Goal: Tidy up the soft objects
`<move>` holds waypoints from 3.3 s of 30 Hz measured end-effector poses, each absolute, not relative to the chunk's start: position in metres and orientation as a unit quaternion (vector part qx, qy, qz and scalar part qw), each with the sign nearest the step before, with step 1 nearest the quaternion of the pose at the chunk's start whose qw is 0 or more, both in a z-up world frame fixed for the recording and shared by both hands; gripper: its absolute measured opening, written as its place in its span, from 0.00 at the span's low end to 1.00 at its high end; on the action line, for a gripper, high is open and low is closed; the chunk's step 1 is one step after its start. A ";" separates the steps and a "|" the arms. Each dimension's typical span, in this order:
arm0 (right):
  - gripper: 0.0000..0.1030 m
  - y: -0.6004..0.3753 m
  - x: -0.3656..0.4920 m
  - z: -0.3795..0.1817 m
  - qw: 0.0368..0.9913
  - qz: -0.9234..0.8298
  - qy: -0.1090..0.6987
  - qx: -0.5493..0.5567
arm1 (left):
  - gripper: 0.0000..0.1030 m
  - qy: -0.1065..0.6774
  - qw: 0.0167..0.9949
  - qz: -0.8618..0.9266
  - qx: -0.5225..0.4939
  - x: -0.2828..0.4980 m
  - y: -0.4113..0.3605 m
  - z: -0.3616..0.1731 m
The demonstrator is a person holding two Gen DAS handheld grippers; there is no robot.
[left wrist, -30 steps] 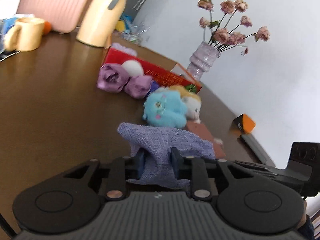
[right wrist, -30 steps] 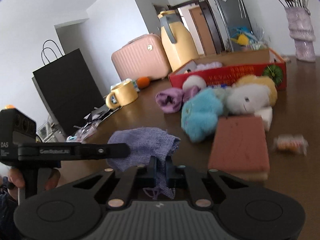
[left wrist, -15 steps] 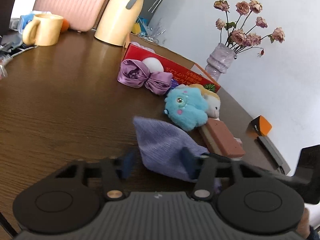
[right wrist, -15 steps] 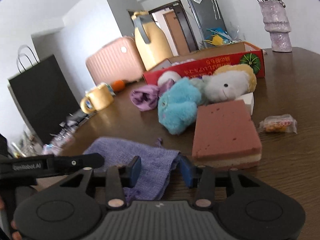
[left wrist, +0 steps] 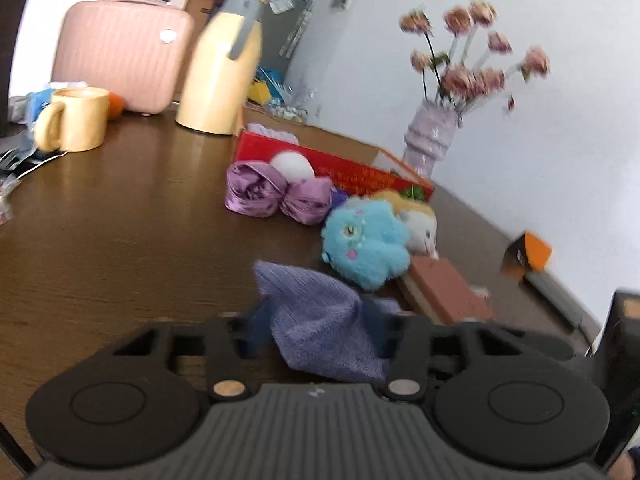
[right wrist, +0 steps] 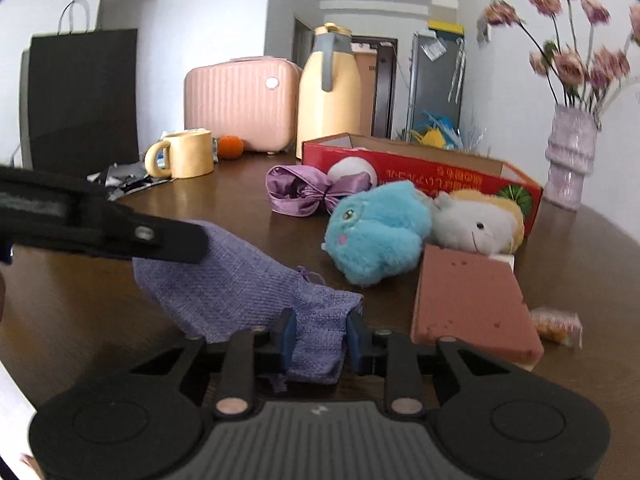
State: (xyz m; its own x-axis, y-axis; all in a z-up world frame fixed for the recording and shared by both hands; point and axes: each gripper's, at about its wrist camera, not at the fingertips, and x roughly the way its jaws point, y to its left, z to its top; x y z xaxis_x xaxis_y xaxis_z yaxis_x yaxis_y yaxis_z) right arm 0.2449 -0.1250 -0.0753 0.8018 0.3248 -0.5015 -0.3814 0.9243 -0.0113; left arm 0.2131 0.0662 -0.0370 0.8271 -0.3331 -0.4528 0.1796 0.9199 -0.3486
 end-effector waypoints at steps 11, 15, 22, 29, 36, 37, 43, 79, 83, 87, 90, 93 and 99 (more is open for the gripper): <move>0.04 -0.123 0.230 -0.070 0.954 0.175 0.230 -0.078 | 0.08 0.279 0.941 -0.150 -0.116 0.214 0.046 -0.042; 0.03 -0.145 0.234 -0.043 0.961 0.183 0.204 -0.025 | 0.08 0.266 0.942 -0.164 -0.124 0.213 0.046 -0.031; 0.03 -0.171 0.339 0.027 0.965 0.203 0.165 -0.003 | 0.08 0.199 0.946 -0.214 -0.141 0.282 0.045 0.038; 0.04 -0.155 0.535 0.039 0.941 0.206 0.269 0.010 | 0.08 0.237 0.944 -0.174 -0.153 0.456 0.043 0.068; 0.05 -0.131 0.639 -0.018 0.891 0.205 0.404 0.010 | 0.09 0.346 0.931 -0.102 -0.057 0.579 0.030 0.020; 0.05 -0.129 0.639 -0.022 0.892 0.204 0.403 0.010 | 0.09 0.355 0.929 -0.094 -0.043 0.583 0.029 0.012; 0.25 -0.126 0.645 -0.017 0.896 0.201 0.396 0.024 | 0.32 0.359 0.931 -0.072 -0.002 0.591 0.028 -0.002; 0.81 -0.247 0.188 0.008 0.977 0.168 0.129 -0.014 | 1.00 0.131 0.990 -0.052 0.029 0.166 0.069 0.017; 0.81 -0.246 0.151 -0.020 0.977 0.155 0.149 -0.016 | 1.00 0.156 0.987 -0.038 0.023 0.128 0.072 -0.006; 0.80 -0.246 0.150 -0.019 0.976 0.155 0.152 -0.004 | 1.00 0.167 0.985 -0.029 0.030 0.117 0.073 -0.012; 0.80 -0.246 0.164 -0.011 0.974 0.162 0.156 0.028 | 1.00 0.168 0.985 -0.029 0.019 0.128 0.076 -0.012; 0.80 -0.240 0.186 -0.009 0.966 0.179 0.175 0.065 | 1.00 0.178 0.984 -0.031 -0.007 0.147 0.079 -0.013; 0.72 -0.208 0.267 0.003 0.955 0.195 0.205 0.092 | 0.89 0.201 0.975 -0.046 -0.079 0.218 0.095 -0.001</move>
